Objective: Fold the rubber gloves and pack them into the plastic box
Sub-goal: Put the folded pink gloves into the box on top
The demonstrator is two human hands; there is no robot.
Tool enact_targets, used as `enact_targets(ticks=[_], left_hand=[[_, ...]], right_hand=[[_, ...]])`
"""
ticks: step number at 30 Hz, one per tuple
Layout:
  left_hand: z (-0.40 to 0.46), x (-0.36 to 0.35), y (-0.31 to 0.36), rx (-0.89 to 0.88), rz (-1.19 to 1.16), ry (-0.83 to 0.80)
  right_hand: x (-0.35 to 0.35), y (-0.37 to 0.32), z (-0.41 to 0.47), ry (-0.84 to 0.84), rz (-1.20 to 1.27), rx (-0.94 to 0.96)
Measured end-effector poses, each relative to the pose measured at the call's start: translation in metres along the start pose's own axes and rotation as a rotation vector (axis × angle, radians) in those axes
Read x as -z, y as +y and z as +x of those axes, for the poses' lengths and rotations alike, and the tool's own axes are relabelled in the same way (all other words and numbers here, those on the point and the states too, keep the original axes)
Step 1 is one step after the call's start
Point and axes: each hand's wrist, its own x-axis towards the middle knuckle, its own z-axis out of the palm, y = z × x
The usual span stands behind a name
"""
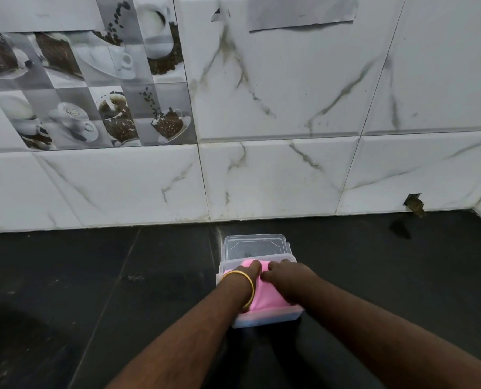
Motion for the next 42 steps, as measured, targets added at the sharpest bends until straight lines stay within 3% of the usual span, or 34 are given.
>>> enact_targets(ticks=[14, 19, 23, 26, 30, 36, 42], left_hand=[[0.002, 0.007, -0.005, -0.055, 0.132, -0.157], [-0.005, 0.006, -0.005, -0.008, 0.017, -0.164], [-0.017, 0.003, -0.006, -0.139, 0.318, 0.039], [-0.019, -0.003, 0.002, -0.127, 0.392, 0.157], [-0.019, -0.009, -0.001, -0.079, 0.273, 0.059], [-0.012, 0.0, -0.011, 0.052, 0.082, -0.068], [-0.013, 0.012, -0.001, 0.092, 0.203, -0.215]], right_hand=[[-0.013, -0.003, 0.009, 0.078, -0.052, 0.054], [-0.015, -0.002, 0.0, 0.062, 0.013, 0.025], [-0.02, -0.003, -0.005, 0.073, 0.14, -0.023], [-0.015, -0.007, -0.001, 0.129, 0.233, -0.07], [-0.014, -0.011, 0.003, 0.042, 0.167, -0.026], [-0.018, -0.013, 0.005, 0.051, 0.115, 0.007], [-0.013, -0.01, 0.005, 0.016, 0.117, 0.052]])
